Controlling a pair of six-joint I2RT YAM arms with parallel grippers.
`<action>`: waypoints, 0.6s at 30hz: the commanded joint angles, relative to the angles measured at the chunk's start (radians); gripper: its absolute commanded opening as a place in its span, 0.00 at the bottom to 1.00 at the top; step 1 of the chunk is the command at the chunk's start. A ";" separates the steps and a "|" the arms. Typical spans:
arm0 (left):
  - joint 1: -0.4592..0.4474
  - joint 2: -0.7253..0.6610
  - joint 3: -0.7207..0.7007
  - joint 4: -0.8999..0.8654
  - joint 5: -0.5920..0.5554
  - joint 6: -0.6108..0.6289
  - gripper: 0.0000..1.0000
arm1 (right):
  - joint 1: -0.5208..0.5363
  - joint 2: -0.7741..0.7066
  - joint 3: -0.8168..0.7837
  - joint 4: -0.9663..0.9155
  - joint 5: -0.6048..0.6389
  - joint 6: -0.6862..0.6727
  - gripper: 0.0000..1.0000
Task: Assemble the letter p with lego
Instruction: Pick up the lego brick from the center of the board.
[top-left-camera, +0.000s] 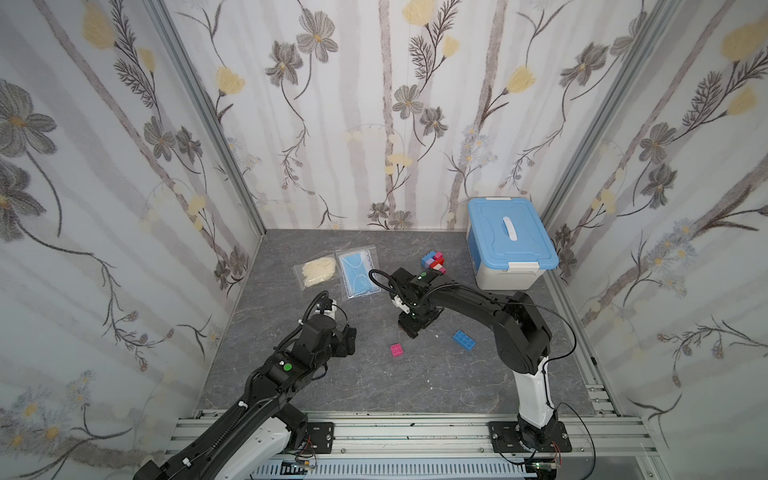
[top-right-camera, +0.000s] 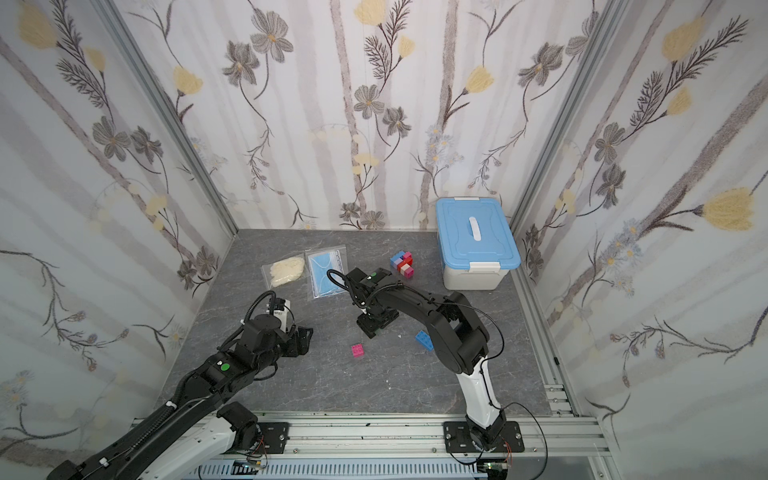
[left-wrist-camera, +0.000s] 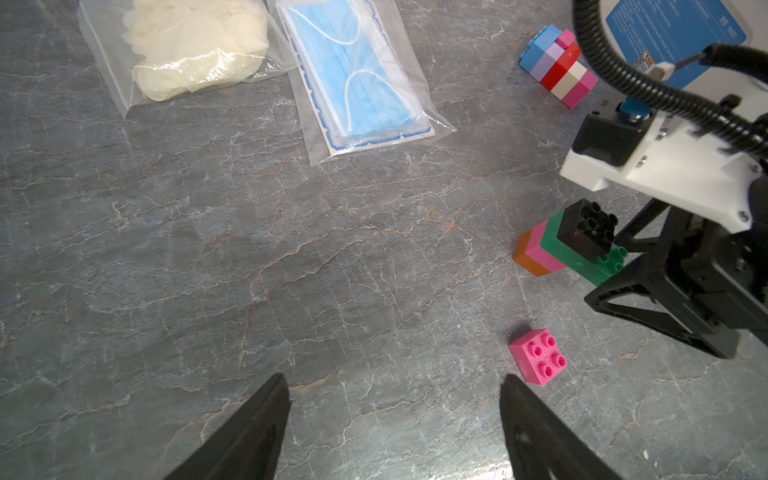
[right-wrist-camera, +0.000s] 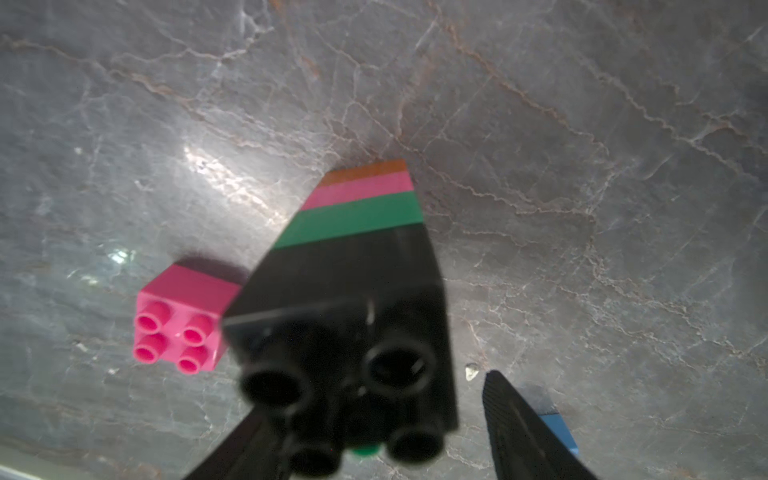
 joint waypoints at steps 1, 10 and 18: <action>0.001 -0.003 0.008 0.014 -0.008 -0.012 0.82 | -0.005 -0.018 -0.016 0.090 0.086 0.062 0.70; 0.000 -0.007 0.007 0.010 -0.007 -0.012 0.82 | -0.023 -0.046 -0.052 0.096 0.128 0.052 0.70; 0.000 -0.014 0.003 0.008 -0.009 -0.015 0.82 | -0.014 -0.090 -0.072 0.081 0.096 0.045 0.69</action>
